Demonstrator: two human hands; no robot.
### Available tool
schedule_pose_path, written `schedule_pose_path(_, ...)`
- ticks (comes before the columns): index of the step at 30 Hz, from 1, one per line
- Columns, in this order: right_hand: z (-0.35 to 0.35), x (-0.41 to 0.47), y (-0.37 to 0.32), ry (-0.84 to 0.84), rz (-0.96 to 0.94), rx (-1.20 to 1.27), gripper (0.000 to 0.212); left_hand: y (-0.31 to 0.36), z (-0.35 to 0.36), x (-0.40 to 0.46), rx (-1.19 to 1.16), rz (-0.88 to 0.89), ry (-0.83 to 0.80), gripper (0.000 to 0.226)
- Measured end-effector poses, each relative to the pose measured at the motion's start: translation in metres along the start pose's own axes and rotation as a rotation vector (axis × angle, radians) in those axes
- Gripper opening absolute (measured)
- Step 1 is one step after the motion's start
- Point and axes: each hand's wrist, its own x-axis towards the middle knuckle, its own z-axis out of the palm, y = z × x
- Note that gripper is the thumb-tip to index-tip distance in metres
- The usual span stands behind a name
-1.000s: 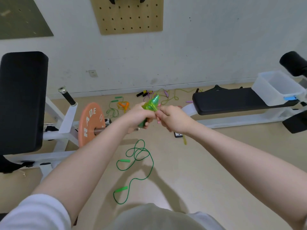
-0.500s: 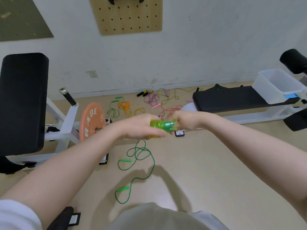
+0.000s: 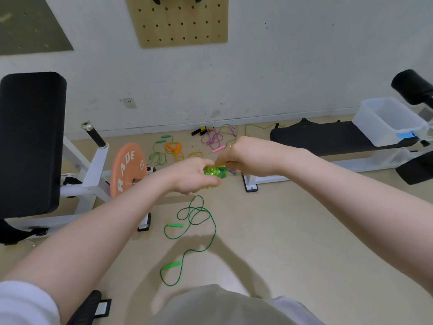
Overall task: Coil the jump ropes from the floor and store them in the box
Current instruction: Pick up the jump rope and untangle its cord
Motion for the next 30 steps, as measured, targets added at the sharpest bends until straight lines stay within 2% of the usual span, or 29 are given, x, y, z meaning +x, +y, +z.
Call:
schedule_pose_path(2,0.001,-0.001,0.001,-0.033,-0.004,0.061,0.037,-0.007,0.006,0.001,-0.09,-0.014,-0.02,0.027)
schedule_pose_path(4,0.004,0.0,0.002,-0.038,-0.019,0.051,0.04,-0.009,0.012,0.003,-0.097,0.009,0.01,0.018)
schedule_pose_path(7,0.004,-0.002,0.004,-0.019,-0.022,0.112,0.034,-0.01,0.018,0.007,-0.224,0.07,0.046,0.014)
schedule_pose_path(12,0.005,-0.017,0.007,0.146,0.057,0.508,0.014,-0.012,0.021,0.009,-0.386,0.155,0.11,0.019)
schedule_pose_path(14,0.006,-0.021,0.008,0.178,0.084,0.651,0.009,-0.01,0.022,0.008,-0.323,0.188,0.184,0.03)
schedule_pose_path(16,0.007,-0.023,0.008,0.169,0.079,0.716,0.015,-0.01,0.023,0.009,-0.115,0.228,0.313,0.044)
schedule_pose_path(19,0.008,-0.025,0.005,0.106,0.059,0.668,0.023,-0.011,0.027,0.01,0.185,0.248,0.47,0.052)
schedule_pose_path(22,0.01,-0.026,0.005,0.051,0.062,0.64,0.029,-0.007,0.028,0.008,0.365,0.193,0.567,0.058)
schedule_pose_path(26,0.01,-0.027,0.002,-0.04,0.027,0.593,0.023,0.001,0.03,0.005,0.394,0.19,0.655,0.061)
schedule_pose_path(28,0.012,-0.024,0.0,-0.076,0.049,0.621,0.024,0.003,0.033,0.007,0.379,0.163,0.651,0.064)
schedule_pose_path(30,0.013,-0.024,-0.001,-0.069,0.105,0.739,0.022,0.007,0.035,0.008,0.239,0.136,0.621,0.072)
